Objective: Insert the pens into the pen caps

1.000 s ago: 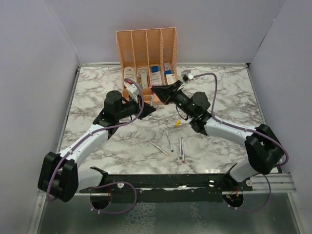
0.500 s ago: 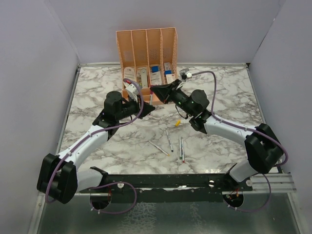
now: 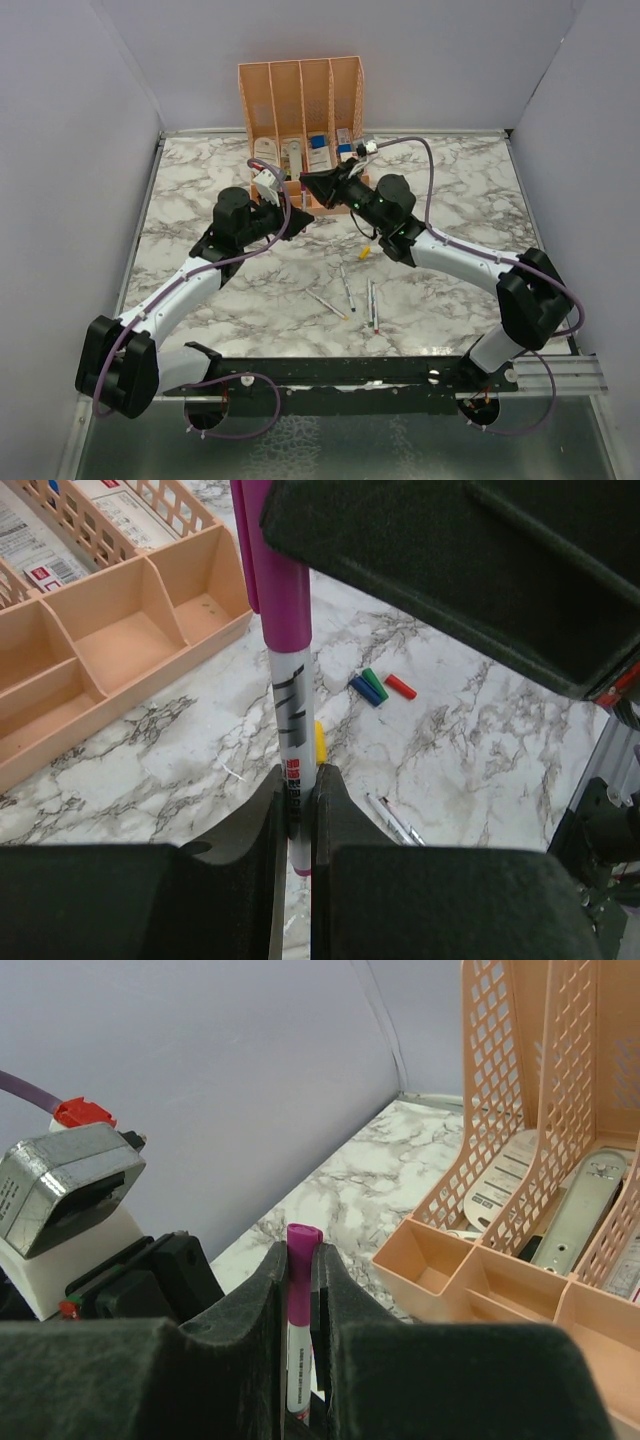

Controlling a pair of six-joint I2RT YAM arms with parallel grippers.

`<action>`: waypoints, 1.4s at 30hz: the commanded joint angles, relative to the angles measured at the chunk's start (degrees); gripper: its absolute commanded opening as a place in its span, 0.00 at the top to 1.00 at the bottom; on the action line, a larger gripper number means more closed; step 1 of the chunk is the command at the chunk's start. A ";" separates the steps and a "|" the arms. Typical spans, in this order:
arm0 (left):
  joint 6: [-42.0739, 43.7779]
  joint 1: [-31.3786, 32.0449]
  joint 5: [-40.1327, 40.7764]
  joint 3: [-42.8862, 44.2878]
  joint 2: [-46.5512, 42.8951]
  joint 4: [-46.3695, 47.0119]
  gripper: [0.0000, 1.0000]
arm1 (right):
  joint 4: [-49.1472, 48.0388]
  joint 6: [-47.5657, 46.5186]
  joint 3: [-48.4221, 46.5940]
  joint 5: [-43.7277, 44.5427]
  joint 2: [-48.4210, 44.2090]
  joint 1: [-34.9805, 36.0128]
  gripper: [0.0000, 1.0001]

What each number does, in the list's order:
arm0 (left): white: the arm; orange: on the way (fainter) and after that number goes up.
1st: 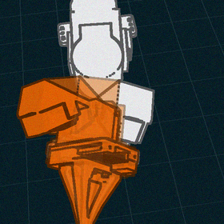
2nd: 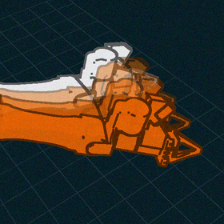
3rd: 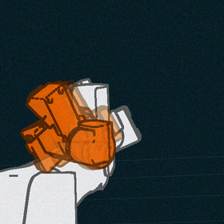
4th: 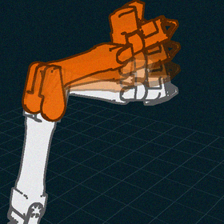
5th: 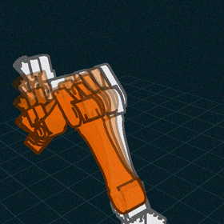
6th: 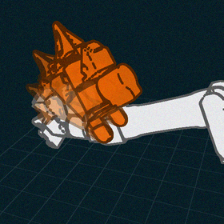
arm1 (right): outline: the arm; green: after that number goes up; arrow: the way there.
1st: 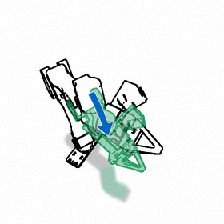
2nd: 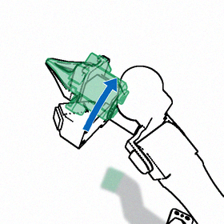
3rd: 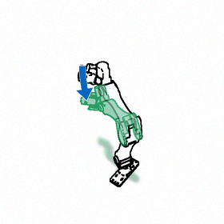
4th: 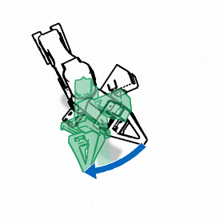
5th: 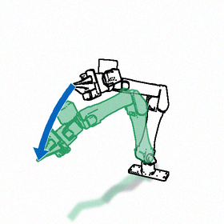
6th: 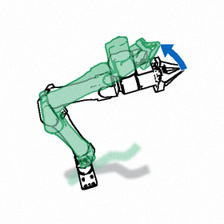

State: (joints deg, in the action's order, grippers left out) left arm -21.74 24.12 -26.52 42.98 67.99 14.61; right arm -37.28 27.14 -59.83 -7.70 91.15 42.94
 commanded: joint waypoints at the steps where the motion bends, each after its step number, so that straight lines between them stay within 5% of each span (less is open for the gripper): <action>1: 0.52 -0.04 4.71 3.64 -4.15 11.76 1.00 | 17.56 -3.18 1.46 -1.89 3.57 4.09 0.99; 18: 2.02 -0.44 5.50 1.90 -4.29 6.84 1.00 | 20.81 -4.66 -2.89 1.78 3.84 4.96 0.98; 26: 5.59 -0.45 5.72 -3.07 -4.95 -7.66 1.00 | 19.83 -5.23 -8.09 8.52 -0.34 4.96 0.60; 35: 5.51 -0.60 15.96 -0.22 3.12 -20.21 1.00 | 15.74 -7.99 -5.20 17.20 -9.72 4.96 0.48; 42: 3.31 -1.47 18.25 4.64 12.73 -22.97 1.00 | 20.45 -0.88 -2.58 29.87 -13.74 4.36 0.26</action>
State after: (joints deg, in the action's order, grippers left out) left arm -17.06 23.44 -11.88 43.94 77.43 -5.45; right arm -20.53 21.50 -64.97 11.90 78.89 47.90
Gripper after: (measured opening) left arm 0.088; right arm 0.721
